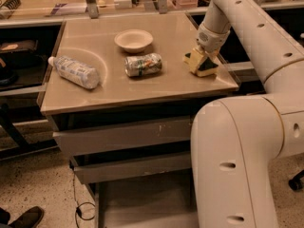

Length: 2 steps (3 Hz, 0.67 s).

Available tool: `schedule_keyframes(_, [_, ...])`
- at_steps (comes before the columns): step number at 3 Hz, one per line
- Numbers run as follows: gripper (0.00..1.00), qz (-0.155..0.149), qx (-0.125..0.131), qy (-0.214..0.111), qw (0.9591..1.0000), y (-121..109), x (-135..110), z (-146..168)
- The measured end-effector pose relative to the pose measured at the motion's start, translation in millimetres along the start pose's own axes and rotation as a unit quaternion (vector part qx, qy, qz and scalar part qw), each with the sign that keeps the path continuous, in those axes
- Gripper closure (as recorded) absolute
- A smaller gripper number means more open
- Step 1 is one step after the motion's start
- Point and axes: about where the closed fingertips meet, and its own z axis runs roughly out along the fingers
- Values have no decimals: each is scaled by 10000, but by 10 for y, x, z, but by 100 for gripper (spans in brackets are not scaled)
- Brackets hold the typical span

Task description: Place sponge into bottom drawer

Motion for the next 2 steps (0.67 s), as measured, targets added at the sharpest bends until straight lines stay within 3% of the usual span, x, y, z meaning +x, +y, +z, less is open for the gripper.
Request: schedule_keyframes(2, [100, 0, 4, -21, 10000, 1, 2, -21])
